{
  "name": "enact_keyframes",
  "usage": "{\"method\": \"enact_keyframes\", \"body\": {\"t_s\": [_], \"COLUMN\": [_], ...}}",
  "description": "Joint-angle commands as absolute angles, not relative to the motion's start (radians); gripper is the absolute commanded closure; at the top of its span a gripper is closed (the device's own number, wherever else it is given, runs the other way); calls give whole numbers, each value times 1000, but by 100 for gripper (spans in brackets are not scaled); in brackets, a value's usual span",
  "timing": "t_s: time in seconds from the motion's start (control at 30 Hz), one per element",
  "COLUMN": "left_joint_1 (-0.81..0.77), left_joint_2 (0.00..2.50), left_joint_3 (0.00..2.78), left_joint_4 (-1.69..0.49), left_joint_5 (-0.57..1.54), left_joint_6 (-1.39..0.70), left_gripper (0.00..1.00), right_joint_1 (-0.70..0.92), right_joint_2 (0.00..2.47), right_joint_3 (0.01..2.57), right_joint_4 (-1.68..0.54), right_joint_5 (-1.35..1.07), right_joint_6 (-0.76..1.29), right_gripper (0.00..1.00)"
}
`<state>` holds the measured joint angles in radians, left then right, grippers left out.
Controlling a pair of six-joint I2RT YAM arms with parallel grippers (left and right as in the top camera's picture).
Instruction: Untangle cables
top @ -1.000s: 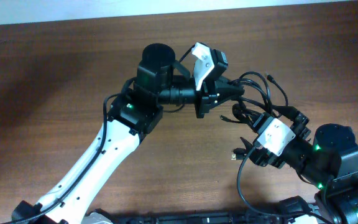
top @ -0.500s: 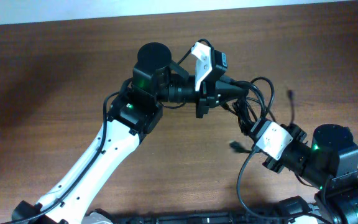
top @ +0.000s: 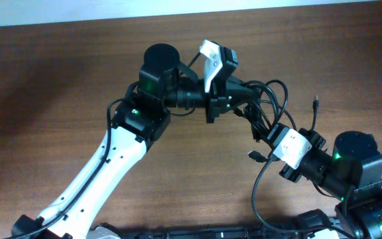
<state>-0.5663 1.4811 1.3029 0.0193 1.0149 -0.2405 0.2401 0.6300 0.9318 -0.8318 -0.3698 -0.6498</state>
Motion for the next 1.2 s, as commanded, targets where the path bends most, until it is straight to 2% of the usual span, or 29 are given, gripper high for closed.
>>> {"method": "enact_keyframes", "body": {"t_s": [0.0, 0.1, 0.17, 0.33, 0.37, 0.43, 0.63, 0.87, 1.1, 1.13, 1.17], "left_joint_1": [-482, -481, -481, -481, -481, -481, -481, -481, -449, -440, -432], "left_joint_2": [1464, 1464, 1464, 1464, 1464, 1464, 1464, 1464, 1419, 1409, 1398], "left_joint_3": [1310, 1310, 1310, 1310, 1310, 1310, 1310, 1310, 1310, 1310, 1310], "left_joint_4": [-31, -102, -127, -169, -178, -200, -237, -237, -237, -238, -238], "left_joint_5": [762, 691, 683, 684, 685, 696, 809, 824, 971, 1011, 1065], "left_joint_6": [-362, -374, -374, -373, -373, -345, -180, -190, -144, -96, -39], "left_gripper": [100, 96, 85, 19, 11, 1, 1, 1, 0, 2, 10], "right_joint_1": [242, 242, 242, 242, 242, 242, 242, 242, 242, 242, 242], "right_joint_2": [619, 619, 619, 619, 619, 619, 619, 619, 619, 619, 619], "right_joint_3": [948, 948, 948, 948, 948, 948, 948, 948, 948, 948, 948], "right_joint_4": [-846, -833, -825, -755, -744, -732, -676, -540, -505, -503, -503], "right_joint_5": [-470, -529, -541, -622, -628, -625, -600, -509, -474, -474, -474], "right_joint_6": [-646, -608, -599, -559, -559, -535, -443, -228, -181, -181, -181], "right_gripper": [96, 96, 96, 96, 96, 96, 96, 96, 96, 96, 96]}}
